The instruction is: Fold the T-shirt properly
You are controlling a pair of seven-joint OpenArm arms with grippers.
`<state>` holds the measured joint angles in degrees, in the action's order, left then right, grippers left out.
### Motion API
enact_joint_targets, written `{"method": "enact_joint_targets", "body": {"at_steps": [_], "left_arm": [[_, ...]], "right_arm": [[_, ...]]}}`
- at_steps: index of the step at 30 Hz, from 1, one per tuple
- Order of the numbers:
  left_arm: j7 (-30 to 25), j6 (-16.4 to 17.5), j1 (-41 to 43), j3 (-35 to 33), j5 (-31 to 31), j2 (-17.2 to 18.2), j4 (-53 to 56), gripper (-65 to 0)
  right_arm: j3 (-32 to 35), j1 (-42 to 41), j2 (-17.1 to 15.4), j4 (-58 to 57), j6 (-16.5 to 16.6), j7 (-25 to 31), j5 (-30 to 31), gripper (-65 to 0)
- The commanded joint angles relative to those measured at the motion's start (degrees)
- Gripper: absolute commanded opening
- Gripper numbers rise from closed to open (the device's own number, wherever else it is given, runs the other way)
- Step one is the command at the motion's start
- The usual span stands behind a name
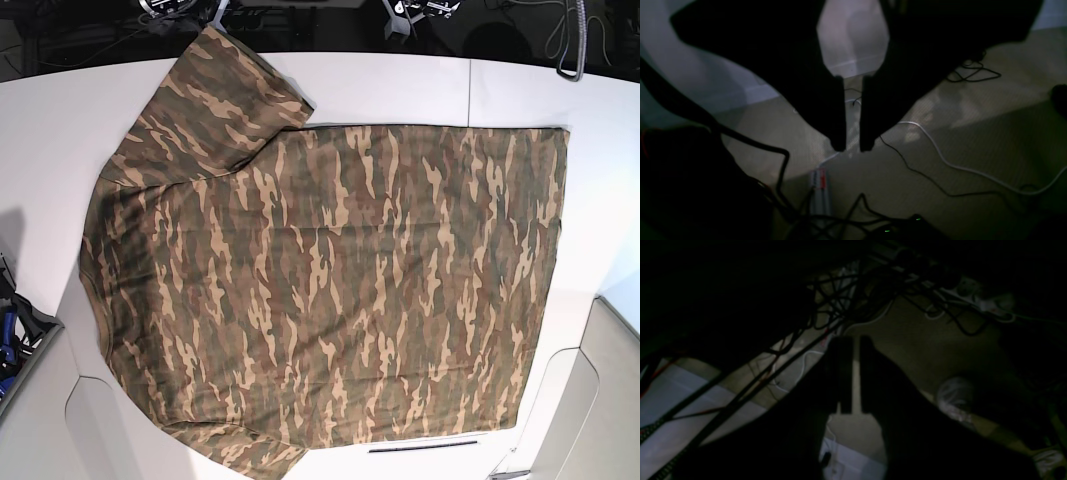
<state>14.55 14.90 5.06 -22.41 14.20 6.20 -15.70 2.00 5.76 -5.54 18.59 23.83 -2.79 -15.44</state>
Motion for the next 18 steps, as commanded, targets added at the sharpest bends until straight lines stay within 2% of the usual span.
{"method": "enact_joint_targets", "body": {"at_steps": [1, 4, 7, 11, 13, 18], "left_arm": [[-0.37, 2.47, 0.04, 0.04, 0.13, 0.35, -0.11, -56.2], [-2.34, 7.52, 0.09, 0.04, -0.24, 0.68, -0.11, -56.2], [-2.32, 10.84, 0.70, 0.04, -0.31, 0.68, -0.17, -56.2], [-3.78, 15.52, 1.68, 0.04, -6.62, 0.70, -2.71, -56.2], [-3.78, 15.85, 2.84, 0.04, -8.52, 1.22, -5.38, -56.2], [-3.54, 15.80, 8.83, 0.11, -7.39, 4.09, -14.32, -56.2]], "right_arm": [[-0.11, 0.48, -0.17, 0.39, 0.61, 0.11, 0.04, -61.8], [-0.09, 1.14, -0.17, 0.92, 0.61, 0.11, 0.04, -61.8], [-0.11, 2.45, -0.33, 2.62, 0.66, 0.09, 0.04, -61.8], [-0.09, 5.07, -0.63, 7.19, 0.83, 0.09, 0.04, -61.8], [-0.09, 6.71, -0.94, 10.05, 2.25, 0.09, 0.07, -61.8], [-0.09, 12.13, -2.27, 16.92, 5.55, 0.09, 0.55, -61.8]]}}
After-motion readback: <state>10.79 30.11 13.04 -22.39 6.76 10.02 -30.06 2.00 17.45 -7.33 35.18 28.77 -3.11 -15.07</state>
